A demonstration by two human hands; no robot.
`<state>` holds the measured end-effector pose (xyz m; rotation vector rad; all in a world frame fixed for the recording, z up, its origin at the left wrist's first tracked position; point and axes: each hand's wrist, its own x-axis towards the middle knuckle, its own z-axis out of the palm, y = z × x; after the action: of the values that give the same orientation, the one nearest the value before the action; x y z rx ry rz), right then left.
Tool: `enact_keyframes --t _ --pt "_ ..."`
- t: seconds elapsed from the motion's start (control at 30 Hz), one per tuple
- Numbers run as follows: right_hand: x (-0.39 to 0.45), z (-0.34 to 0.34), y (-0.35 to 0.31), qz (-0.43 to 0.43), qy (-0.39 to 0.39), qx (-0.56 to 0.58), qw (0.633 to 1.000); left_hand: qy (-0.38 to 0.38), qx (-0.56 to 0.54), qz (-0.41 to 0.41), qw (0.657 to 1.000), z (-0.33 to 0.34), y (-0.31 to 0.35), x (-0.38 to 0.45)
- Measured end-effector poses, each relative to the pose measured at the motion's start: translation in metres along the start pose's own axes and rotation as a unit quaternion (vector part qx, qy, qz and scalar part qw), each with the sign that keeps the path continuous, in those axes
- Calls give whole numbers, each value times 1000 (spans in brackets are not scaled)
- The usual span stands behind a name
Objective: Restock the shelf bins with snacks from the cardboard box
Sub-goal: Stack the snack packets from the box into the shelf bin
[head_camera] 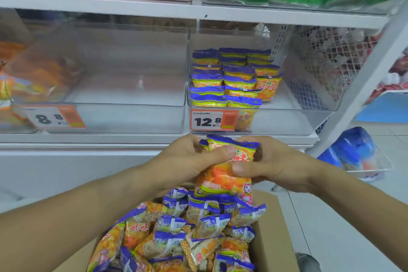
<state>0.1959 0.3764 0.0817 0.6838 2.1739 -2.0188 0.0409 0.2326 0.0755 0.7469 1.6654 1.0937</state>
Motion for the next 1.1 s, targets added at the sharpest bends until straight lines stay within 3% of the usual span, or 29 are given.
enact_keyframes --t 0.17,0.27,0.3,0.37,0.4,0.43,0.5,0.57,0.7,0.93,1.0,1.1 --pt "-1 -8 -3 -22 44 15 999 -3 19 112 994 4 10 1" --pt "-6 -16 -12 -95 122 -4 988 77 32 194 977 8 11 9" --pt "-11 -24 -17 -127 162 -22 978 145 53 241 958 6 12 12" --pt "-20 -42 -32 -200 251 -75 944 290 190 346 872 -4 18 21" --pt "-23 -54 -41 -233 289 -91 924 328 253 375 829 -10 19 29" --pt "-23 -68 -48 -259 318 -100 906 338 291 375 813 -16 19 38" --pt "-17 -100 -57 -270 356 -129 885 320 304 309 843 -19 19 53" --pt "-4 -133 -54 -216 365 -196 884 315 308 264 858 -17 14 62" --pt "26 -168 -28 -98 346 -239 902 343 330 271 837 -18 7 66" --pt "62 -175 -17 -31 269 -239 932 364 341 274 822 -19 6 69" --pt "69 -174 -16 -30 261 -254 931 365 350 271 819 -19 5 69" --pt "75 -175 -15 -2 291 -334 896 363 368 267 814 -19 5 67"
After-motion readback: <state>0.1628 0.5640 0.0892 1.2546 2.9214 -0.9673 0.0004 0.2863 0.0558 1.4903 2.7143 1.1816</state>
